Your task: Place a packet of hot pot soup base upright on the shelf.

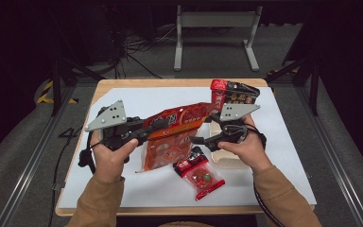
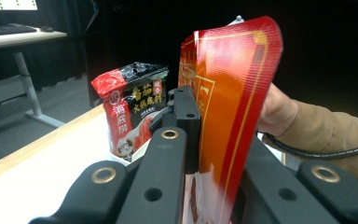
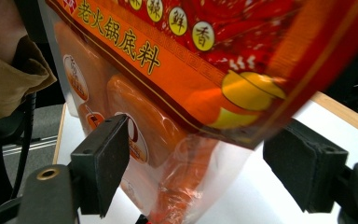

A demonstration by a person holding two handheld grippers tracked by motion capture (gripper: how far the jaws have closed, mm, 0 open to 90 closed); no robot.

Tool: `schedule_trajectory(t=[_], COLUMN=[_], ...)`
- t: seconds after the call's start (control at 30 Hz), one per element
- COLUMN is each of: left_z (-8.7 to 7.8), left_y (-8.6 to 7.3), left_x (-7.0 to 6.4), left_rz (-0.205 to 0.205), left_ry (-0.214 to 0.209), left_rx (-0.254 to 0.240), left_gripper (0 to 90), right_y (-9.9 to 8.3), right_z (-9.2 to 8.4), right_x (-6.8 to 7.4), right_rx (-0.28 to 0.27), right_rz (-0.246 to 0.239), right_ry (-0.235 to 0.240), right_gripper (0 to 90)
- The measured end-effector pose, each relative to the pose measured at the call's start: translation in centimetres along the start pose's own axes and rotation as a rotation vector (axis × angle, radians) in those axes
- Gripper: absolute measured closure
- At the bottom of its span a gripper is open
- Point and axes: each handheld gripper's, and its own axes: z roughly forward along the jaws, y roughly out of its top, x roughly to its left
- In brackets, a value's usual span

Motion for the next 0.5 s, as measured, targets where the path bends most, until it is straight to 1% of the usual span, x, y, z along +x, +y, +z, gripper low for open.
schedule_trajectory(t=[0.07,0.1,0.37,0.5], left_z=[0.1,0.2,0.2,0.2], left_y=[-0.1,-0.1,-0.1,-0.1], left_x=[-0.1,-0.1,-0.2,-0.2], left_rz=[-0.006,0.000,-0.009,-0.011], left_ry=[-0.001,0.001,-0.003,-0.006], left_rx=[0.002,0.004,-0.004,-0.006], left_gripper=[90.0,90.0,90.0,90.0], right_y=[-0.1,-0.2,-0.5,-0.5], right_z=[0.5,0.7,1.5,1.9], right_x=[0.0,0.1,0.3,0.5], right_rx=[-0.001,-0.003,-0.012,-0.012], right_rz=[-0.003,-0.006,-0.012,-0.030], right_ry=[0.014,0.022,0.047,0.070], right_gripper=[23.6,23.5,22.9,22.9])
